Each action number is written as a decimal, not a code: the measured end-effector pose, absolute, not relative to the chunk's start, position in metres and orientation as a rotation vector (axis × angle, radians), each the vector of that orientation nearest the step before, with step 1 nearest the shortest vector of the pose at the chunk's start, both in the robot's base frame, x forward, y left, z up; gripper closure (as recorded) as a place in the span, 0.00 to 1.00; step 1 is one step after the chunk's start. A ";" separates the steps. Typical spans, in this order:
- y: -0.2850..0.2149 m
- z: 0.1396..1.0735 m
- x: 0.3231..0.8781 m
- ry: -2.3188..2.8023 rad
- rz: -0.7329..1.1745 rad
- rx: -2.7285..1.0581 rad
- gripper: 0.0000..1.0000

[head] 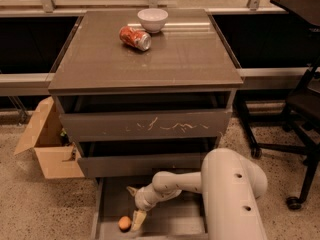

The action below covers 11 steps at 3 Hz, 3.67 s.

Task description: Pick orange from bottom drawer and place on counter

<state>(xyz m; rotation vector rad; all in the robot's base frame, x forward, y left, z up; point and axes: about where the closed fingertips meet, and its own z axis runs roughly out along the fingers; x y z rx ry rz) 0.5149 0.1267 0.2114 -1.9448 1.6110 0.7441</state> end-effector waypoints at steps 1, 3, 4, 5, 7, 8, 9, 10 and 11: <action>0.130 0.194 0.526 1.599 0.750 -1.915 0.00; 0.160 0.152 0.537 1.543 0.792 -1.913 0.00; 0.173 0.144 0.531 1.520 0.838 -1.917 0.00; 0.174 0.139 0.527 1.525 0.840 -1.921 0.00; 0.178 0.131 0.523 1.523 0.845 -1.932 0.50; 0.178 0.127 0.522 1.516 0.845 -1.937 0.73; 0.177 0.124 0.523 1.501 0.856 -1.937 0.96; 0.172 0.134 0.522 1.446 0.880 -1.917 1.00; 0.158 0.160 0.524 1.381 0.853 -1.878 1.00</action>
Offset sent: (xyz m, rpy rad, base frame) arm 0.0307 0.0140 -0.0497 0.0680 -0.0194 -0.0098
